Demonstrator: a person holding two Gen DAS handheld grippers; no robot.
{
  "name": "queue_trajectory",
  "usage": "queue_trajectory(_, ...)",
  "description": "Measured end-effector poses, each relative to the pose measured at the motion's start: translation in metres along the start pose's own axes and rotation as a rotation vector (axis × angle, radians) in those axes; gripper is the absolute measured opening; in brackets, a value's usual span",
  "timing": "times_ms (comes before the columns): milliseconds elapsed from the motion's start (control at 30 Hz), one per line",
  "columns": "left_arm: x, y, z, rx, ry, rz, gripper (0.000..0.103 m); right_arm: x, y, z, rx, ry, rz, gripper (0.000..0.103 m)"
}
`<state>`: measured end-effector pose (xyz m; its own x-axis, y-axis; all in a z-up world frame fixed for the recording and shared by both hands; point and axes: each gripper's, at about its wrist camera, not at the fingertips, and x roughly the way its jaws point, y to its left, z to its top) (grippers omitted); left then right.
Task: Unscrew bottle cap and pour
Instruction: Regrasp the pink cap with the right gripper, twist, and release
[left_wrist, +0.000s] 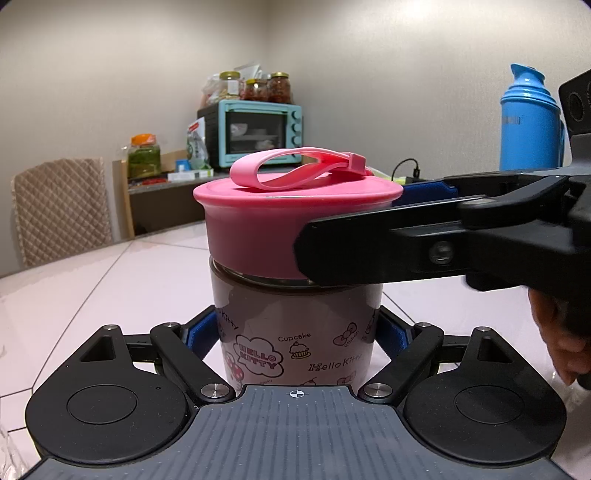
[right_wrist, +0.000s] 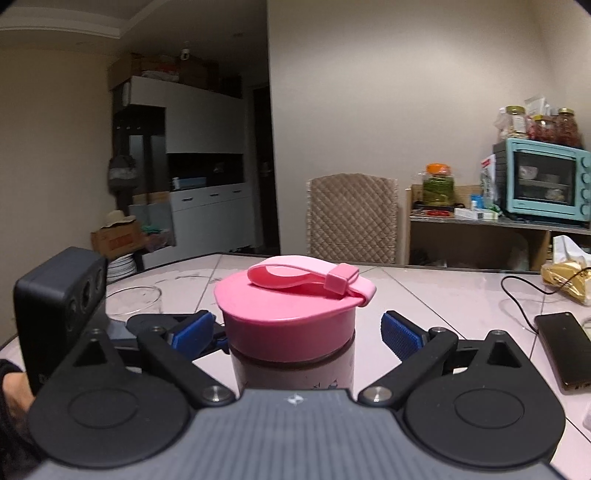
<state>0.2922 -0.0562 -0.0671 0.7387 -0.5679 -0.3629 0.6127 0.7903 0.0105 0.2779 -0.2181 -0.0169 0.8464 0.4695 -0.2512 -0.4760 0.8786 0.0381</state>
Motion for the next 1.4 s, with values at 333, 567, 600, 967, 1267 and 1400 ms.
queue_trajectory(333,0.0,0.0,0.0,0.0,0.0,0.0,0.09,0.012,0.016,-0.002,0.009,-0.018,-0.039,0.096)
queue_trajectory(567,-0.001,-0.001,-0.001,0.0,0.0,0.0,0.09,0.012,0.016,-0.001,0.001,-0.025,-0.056,0.09)
queue_trajectory(600,-0.001,0.0,-0.001,0.0,0.0,0.0,0.09,0.012,0.017,-0.002,0.0,-0.024,-0.054,0.089)
queue_trajectory(967,-0.001,-0.001,0.0,0.0,0.0,0.0,0.09,0.01,0.009,-0.001,-0.033,-0.014,0.021,0.085)
queue_trajectory(1267,-0.001,-0.001,0.0,-0.002,0.0,0.0,0.09,0.016,-0.035,0.009,-0.092,0.024,0.31,0.085)
queue_trajectory(1400,-0.001,-0.002,0.0,-0.002,0.0,0.0,0.09,0.023,-0.054,0.018,-0.123,0.05,0.445,0.085)
